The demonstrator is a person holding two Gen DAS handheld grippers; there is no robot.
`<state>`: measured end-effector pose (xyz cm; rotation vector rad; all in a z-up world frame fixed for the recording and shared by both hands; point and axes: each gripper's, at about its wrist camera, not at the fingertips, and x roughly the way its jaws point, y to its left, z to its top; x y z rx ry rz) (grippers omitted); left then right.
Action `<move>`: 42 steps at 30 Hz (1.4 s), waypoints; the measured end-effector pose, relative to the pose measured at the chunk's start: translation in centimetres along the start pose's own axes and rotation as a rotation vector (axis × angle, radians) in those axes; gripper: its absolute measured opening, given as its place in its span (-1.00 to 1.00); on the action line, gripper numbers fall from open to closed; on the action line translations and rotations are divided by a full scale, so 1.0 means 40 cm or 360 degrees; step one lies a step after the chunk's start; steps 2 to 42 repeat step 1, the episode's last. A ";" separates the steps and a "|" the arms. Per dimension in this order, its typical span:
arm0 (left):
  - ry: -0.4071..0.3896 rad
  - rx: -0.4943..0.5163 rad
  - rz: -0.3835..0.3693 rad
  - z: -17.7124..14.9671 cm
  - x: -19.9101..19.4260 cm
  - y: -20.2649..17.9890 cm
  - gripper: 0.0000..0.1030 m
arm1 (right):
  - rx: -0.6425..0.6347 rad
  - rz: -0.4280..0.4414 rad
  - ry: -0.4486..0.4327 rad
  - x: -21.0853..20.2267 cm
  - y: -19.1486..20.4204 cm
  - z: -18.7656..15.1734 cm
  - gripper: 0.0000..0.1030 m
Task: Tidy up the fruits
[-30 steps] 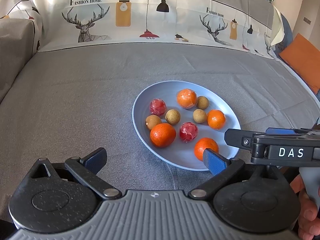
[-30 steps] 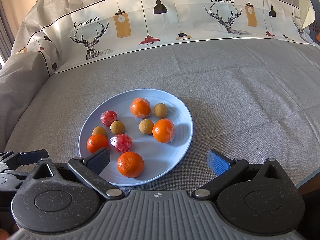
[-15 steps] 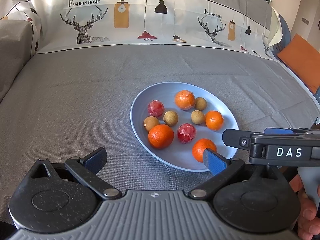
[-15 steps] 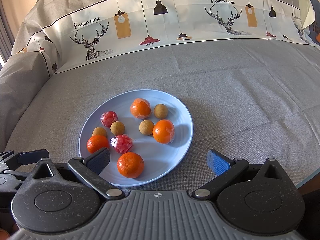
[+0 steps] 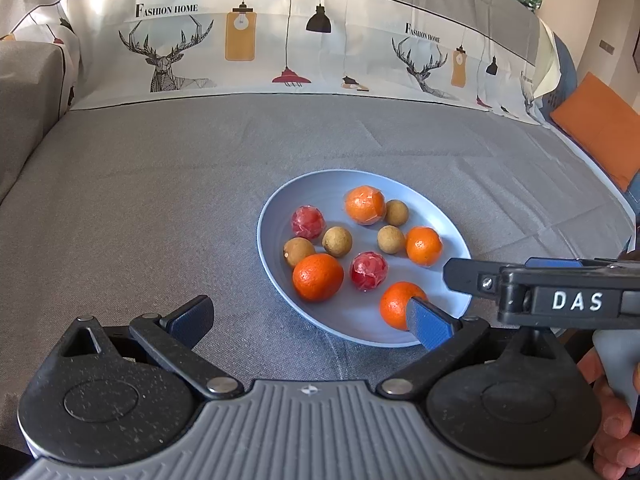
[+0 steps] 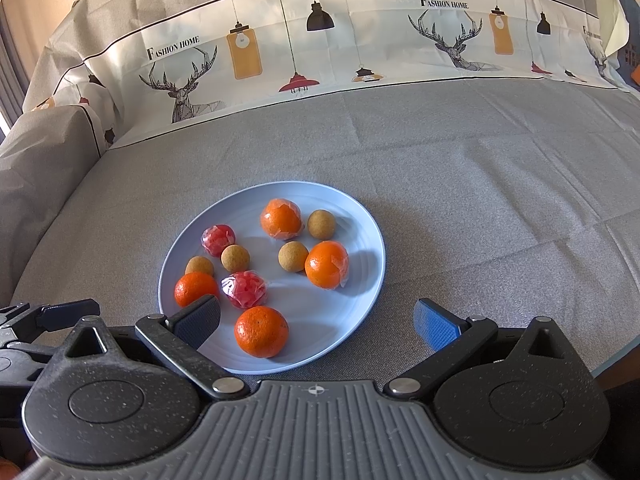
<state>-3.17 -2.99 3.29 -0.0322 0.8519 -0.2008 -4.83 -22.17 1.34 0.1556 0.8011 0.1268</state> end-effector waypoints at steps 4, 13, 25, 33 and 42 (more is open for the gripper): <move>0.0000 -0.0003 0.0001 0.001 0.001 0.002 0.99 | 0.0005 -0.0002 -0.0012 -0.005 -0.001 0.003 0.98; 0.0000 -0.0003 0.0001 0.001 0.001 0.002 0.99 | 0.0005 -0.0002 -0.0012 -0.005 -0.001 0.003 0.98; 0.0000 -0.0003 0.0001 0.001 0.001 0.002 0.99 | 0.0005 -0.0002 -0.0012 -0.005 -0.001 0.003 0.98; 0.0000 -0.0003 0.0001 0.001 0.001 0.002 0.99 | 0.0005 -0.0002 -0.0012 -0.005 -0.001 0.003 0.98; 0.0000 -0.0003 0.0001 0.001 0.001 0.002 0.99 | 0.0005 -0.0002 -0.0012 -0.005 -0.001 0.003 0.98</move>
